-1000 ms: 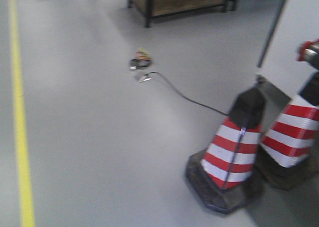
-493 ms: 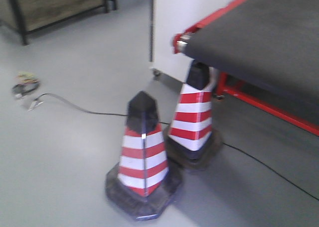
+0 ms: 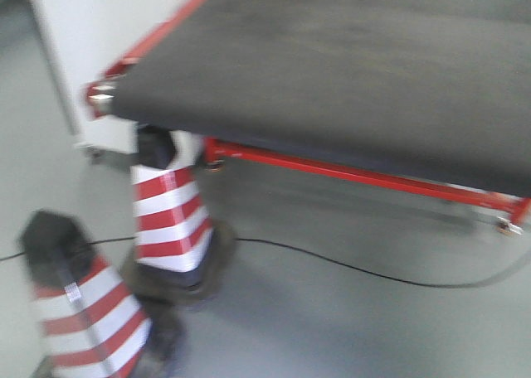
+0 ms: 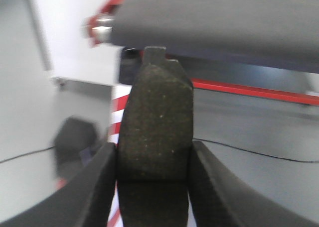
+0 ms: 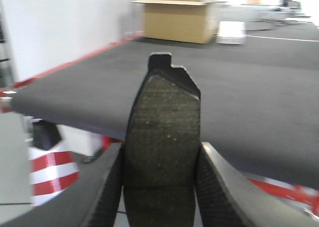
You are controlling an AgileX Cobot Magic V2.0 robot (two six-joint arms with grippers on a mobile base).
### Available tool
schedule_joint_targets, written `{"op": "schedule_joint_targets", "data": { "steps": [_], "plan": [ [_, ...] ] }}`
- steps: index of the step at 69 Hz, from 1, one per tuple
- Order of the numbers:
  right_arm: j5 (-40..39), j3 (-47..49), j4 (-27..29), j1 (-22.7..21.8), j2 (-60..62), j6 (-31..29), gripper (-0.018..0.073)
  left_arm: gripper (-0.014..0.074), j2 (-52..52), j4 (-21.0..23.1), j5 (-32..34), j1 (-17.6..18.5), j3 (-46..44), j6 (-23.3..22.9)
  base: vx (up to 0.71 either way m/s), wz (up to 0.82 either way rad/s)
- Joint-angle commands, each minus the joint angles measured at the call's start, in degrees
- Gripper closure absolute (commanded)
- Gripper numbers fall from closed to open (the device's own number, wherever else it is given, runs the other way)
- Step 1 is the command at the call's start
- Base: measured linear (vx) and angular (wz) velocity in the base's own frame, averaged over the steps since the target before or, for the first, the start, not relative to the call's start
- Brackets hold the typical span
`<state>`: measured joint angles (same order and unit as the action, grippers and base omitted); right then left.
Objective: Move and align brake pads A on conveyor
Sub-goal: 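Turn and drive up to the black conveyor belt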
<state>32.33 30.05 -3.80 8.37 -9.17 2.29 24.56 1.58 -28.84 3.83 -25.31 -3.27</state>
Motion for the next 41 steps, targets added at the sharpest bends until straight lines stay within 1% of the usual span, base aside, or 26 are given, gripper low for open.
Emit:
{"op": "schedule_joint_targets", "data": {
  "steps": [1, 12, 21, 30, 41],
  "plan": [
    [-5.68, 1.47, -0.51, -0.14, -0.84, -0.42, 0.0564, 0.0602, 0.09, 0.49, 5.5, 0.35, -1.75, -0.2, 0.09, -0.85],
    [-5.68, 1.47, -0.51, -0.14, -0.84, -0.42, 0.0564, 0.0602, 0.09, 0.49, 5.5, 0.35, -1.75, -0.2, 0.07, -0.8],
    [-5.68, 1.47, -0.51, -0.14, -0.84, -0.42, 0.0564, 0.0602, 0.09, 0.49, 5.5, 0.35, -1.75, -0.2, 0.05, -0.6],
    [-5.63, 1.47, -0.51, -0.2, -0.84, -0.42, 0.0564, 0.0602, 0.09, 0.49, 5.5, 0.35, -1.75, -0.2, 0.05, -0.38],
    [-5.63, 1.47, -0.51, -0.2, -0.84, -0.42, 0.0564, 0.0602, 0.01, 0.49, 5.44, 0.35, -1.75, -0.2, 0.07, -0.16]
  ]
}}
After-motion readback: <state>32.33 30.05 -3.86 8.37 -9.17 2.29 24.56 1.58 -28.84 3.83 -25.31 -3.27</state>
